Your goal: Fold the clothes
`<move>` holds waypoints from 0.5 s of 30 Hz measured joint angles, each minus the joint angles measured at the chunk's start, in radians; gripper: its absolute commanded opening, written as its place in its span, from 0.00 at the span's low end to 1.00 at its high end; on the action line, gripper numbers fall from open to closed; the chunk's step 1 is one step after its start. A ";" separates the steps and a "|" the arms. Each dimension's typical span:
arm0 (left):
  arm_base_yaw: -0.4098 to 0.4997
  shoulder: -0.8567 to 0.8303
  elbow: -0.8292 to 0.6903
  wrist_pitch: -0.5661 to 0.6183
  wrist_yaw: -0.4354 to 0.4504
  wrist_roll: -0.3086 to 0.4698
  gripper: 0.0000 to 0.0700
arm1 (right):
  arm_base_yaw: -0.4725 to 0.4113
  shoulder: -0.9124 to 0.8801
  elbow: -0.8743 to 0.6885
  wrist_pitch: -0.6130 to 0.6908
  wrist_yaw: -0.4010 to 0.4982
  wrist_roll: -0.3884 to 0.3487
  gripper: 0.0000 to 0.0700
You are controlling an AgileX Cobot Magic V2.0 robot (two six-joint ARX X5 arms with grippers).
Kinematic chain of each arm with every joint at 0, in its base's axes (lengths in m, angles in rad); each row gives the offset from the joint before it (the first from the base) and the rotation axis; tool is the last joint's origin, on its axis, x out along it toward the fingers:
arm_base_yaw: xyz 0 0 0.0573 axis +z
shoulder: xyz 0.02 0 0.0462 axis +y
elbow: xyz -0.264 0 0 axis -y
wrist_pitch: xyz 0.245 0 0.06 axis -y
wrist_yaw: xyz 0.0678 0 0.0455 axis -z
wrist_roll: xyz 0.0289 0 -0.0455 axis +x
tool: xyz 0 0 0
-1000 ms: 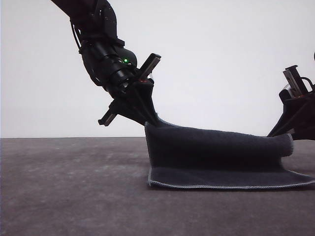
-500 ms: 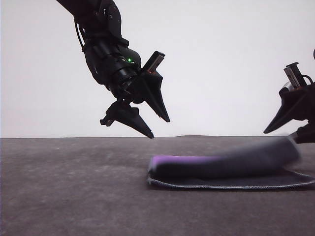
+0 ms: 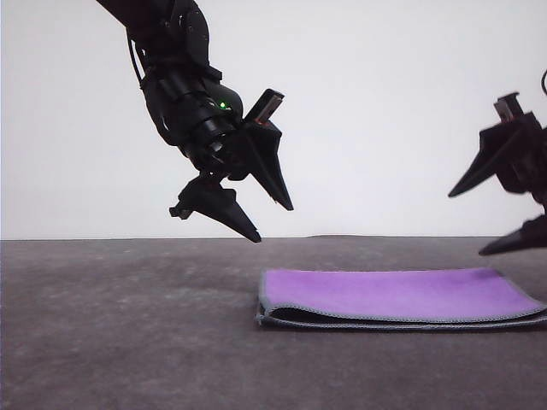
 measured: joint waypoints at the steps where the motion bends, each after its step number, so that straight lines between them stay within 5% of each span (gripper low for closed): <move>1: 0.005 0.000 0.009 -0.003 -0.010 0.000 0.45 | 0.000 -0.015 0.006 -0.003 0.000 -0.003 0.61; 9: 0.059 0.001 0.156 -0.076 -0.202 0.001 0.45 | 0.000 -0.228 0.057 -0.028 0.048 -0.006 0.61; 15: 0.069 -0.038 0.193 -0.084 -0.241 0.009 0.45 | 0.001 -0.481 0.058 0.005 0.140 0.036 0.61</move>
